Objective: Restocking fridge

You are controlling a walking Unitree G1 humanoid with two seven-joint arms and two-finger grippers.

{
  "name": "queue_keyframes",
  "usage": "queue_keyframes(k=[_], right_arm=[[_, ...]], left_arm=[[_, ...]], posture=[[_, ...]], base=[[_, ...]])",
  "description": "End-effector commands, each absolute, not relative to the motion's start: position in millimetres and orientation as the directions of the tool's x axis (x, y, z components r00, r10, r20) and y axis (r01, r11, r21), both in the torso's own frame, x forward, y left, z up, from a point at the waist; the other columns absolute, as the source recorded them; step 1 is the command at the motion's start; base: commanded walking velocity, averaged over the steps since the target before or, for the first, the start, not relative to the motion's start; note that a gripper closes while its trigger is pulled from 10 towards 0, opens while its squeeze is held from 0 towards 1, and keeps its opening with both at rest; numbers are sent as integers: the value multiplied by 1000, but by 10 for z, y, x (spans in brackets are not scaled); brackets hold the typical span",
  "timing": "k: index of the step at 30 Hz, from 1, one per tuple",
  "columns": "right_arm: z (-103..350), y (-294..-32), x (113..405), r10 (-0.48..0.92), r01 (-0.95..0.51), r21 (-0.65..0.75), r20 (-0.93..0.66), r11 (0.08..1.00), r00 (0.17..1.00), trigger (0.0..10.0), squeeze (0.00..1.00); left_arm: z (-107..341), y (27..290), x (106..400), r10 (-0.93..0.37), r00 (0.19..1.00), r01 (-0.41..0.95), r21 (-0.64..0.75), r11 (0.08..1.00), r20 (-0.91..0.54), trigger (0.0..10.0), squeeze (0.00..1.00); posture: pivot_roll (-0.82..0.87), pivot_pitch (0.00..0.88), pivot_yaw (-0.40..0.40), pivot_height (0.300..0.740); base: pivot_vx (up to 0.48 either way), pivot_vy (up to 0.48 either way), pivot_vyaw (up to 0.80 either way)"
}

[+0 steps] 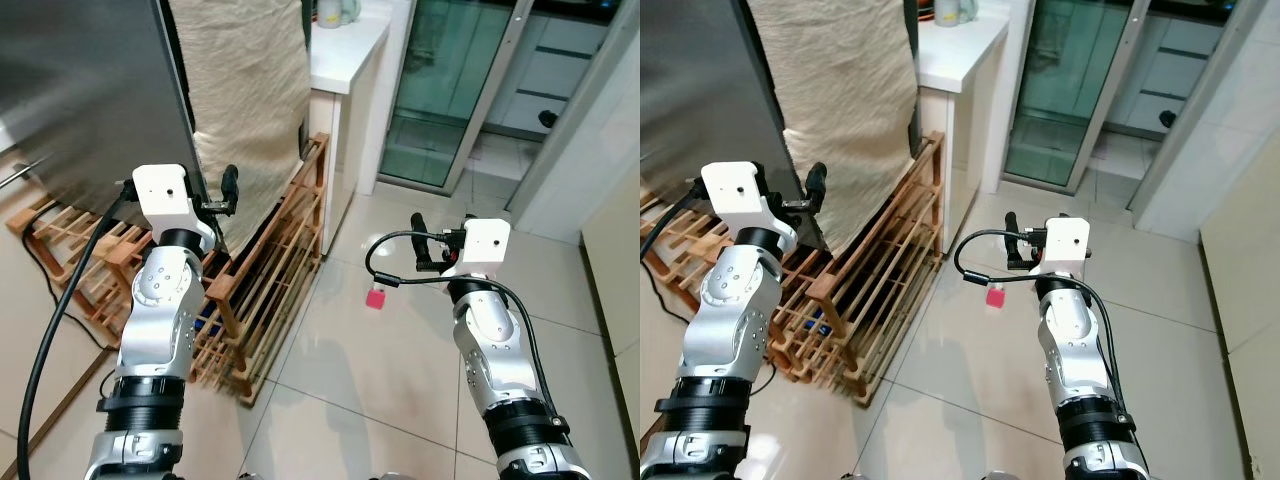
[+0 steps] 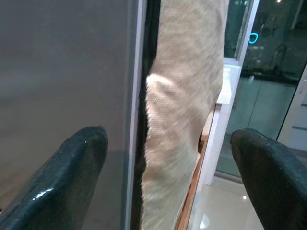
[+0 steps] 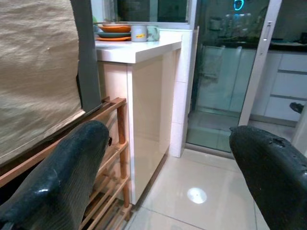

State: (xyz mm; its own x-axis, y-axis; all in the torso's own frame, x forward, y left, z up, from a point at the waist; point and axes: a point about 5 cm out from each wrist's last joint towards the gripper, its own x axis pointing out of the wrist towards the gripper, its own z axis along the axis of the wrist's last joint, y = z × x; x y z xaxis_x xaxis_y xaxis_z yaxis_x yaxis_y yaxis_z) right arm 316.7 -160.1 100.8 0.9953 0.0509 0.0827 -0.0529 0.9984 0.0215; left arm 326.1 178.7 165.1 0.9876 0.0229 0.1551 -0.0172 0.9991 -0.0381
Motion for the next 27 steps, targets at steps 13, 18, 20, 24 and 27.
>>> queue_keyframes(k=[13,18,20,24,27], right_arm=[[1031,-1562,3180,85,-86,0,100,996,991,10000,0],[1025,-1575,3172,84,-85,-3,98,996,992,10000,0],[1022,-1582,3166,83,-83,-4,97,997,992,10000,0],[1017,-1592,3161,78,-78,-5,92,997,993,10000,0],[1015,-1597,3159,74,-74,-6,86,997,994,10000,0]], left_arm=[[1650,1571,3261,-134,978,131,31,991,162,10000,0],[1657,1558,3262,-134,977,134,9,991,168,10000,0],[1659,1560,3266,-127,978,129,0,992,166,10000,0],[1647,1538,3269,-137,978,137,11,991,156,10000,0],[1628,1514,3263,-152,978,151,15,988,147,10000,0]], posture=[[-93,0,1,740],[-97,0,0,740],[-96,0,-1,740],[-97,0,-3,740],[-99,0,-3,740]], base=[[0,304,0],[0,462,0],[0,439,0],[0,103,0],[0,0,-471]])
